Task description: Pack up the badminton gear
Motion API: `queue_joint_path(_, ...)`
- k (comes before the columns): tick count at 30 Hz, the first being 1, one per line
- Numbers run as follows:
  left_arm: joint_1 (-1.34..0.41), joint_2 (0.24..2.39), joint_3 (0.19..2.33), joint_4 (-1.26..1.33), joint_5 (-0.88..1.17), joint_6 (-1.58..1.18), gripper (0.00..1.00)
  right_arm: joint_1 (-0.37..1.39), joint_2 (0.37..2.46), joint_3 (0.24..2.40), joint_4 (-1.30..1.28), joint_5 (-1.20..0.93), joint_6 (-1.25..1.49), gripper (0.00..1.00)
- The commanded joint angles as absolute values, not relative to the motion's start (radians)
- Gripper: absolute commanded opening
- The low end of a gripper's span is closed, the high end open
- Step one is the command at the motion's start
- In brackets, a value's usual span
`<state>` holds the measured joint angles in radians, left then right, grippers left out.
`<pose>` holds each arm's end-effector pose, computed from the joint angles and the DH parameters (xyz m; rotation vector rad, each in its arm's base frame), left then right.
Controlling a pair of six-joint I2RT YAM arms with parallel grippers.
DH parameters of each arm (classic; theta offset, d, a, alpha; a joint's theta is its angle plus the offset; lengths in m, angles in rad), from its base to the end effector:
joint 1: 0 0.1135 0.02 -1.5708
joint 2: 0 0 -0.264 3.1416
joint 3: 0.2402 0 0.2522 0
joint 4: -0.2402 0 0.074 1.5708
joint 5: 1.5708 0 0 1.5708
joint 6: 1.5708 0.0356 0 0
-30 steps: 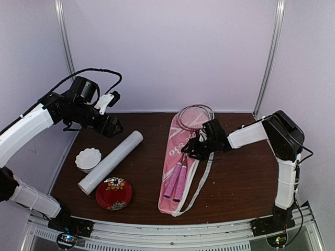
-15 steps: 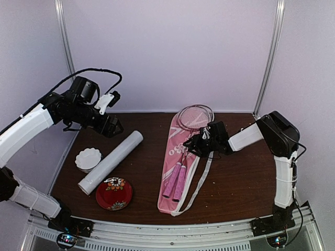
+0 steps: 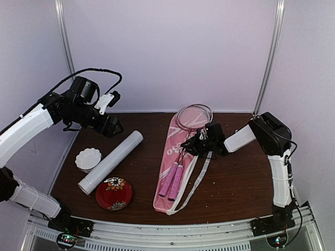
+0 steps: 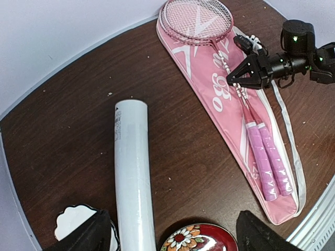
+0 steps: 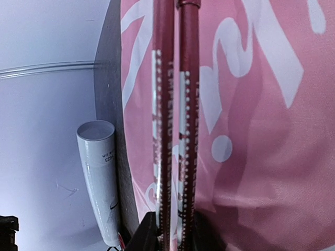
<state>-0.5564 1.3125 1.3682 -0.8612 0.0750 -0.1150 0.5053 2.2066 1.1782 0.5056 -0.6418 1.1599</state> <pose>0.2276 -0.1447 0.3633 0.5636 2.3454 -0.4052 0.3777 0.2333 0.0959 0.3357 2.4252 1.5655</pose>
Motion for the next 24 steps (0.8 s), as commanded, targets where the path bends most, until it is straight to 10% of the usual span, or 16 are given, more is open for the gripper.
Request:
queue_joint_path(1,-0.561,1.287,1.383,-0.818,0.086,-0.124,0.86,0.506,2.223,1.17,0.597,-0.671,1.193,0.16)
queue_joint_path(24,-0.572,1.292,1.393,-0.818,0.07,-0.112,0.86,0.446,1.891,0.921,0.728,-0.736,1.217,0.0)
